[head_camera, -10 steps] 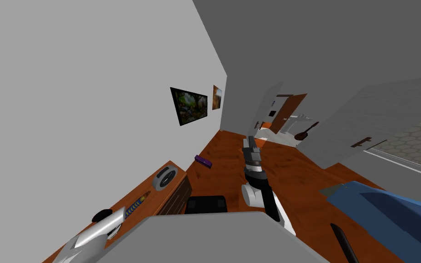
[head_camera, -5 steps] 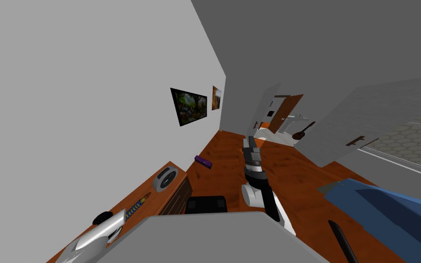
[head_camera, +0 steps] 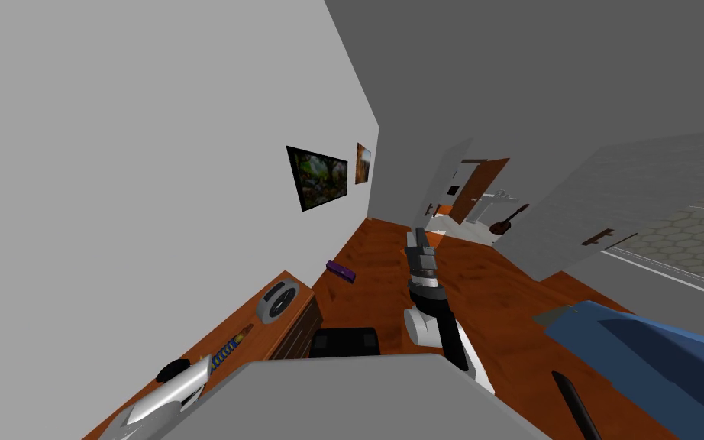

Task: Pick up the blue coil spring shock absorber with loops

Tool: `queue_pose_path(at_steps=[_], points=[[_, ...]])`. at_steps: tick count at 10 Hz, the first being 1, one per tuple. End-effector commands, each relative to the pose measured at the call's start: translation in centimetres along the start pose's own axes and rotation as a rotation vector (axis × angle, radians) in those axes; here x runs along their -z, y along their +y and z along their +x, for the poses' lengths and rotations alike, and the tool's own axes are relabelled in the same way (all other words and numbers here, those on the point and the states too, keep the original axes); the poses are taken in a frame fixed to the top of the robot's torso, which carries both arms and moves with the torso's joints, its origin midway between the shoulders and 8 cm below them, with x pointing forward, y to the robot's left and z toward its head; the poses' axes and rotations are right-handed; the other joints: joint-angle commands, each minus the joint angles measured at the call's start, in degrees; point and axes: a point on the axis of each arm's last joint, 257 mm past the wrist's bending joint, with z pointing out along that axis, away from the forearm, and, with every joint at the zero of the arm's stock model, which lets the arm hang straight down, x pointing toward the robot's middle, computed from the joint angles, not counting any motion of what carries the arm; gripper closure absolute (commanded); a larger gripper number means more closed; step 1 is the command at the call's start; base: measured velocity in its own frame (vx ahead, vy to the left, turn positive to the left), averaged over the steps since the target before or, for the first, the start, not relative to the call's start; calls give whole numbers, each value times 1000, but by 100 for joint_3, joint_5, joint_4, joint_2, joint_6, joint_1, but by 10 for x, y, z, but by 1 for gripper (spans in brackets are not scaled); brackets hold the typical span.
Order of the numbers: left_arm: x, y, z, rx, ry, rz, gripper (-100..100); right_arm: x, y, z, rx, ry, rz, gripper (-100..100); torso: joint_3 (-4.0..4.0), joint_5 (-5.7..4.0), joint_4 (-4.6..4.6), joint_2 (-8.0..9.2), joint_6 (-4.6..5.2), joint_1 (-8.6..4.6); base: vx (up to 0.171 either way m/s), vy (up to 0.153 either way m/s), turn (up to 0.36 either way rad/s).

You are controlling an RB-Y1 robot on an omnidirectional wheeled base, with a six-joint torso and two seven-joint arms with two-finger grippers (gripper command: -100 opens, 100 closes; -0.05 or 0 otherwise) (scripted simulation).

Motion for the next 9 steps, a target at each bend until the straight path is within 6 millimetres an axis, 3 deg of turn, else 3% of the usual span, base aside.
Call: queue_pose_path(at_steps=[1,4,5,6,9], points=[[0,0,0,0,0,0,100,0,0,0,0,0,0,0,0,0,0,0,0,0,0,0,0],[0,0,0,1,0,0,100,0,0,0,0,0,0,0,-1,-2,-1,0,2,-2,0,0,0],[0,0,0,1,0,0,0,0,0,0,0,0,0,0,0,-3,-1,0,1,-3,0,0,0],[3,-12,1,3,-1,1,100,0,0,0,0,0,0,0,0,-3,-1,0,1,-4,-21,-44,-15],[7,-21,2,5,0,4,100,0,0,0,0,0,0,0,10,-12,3,17,2,-32,-39,-49,-10]])
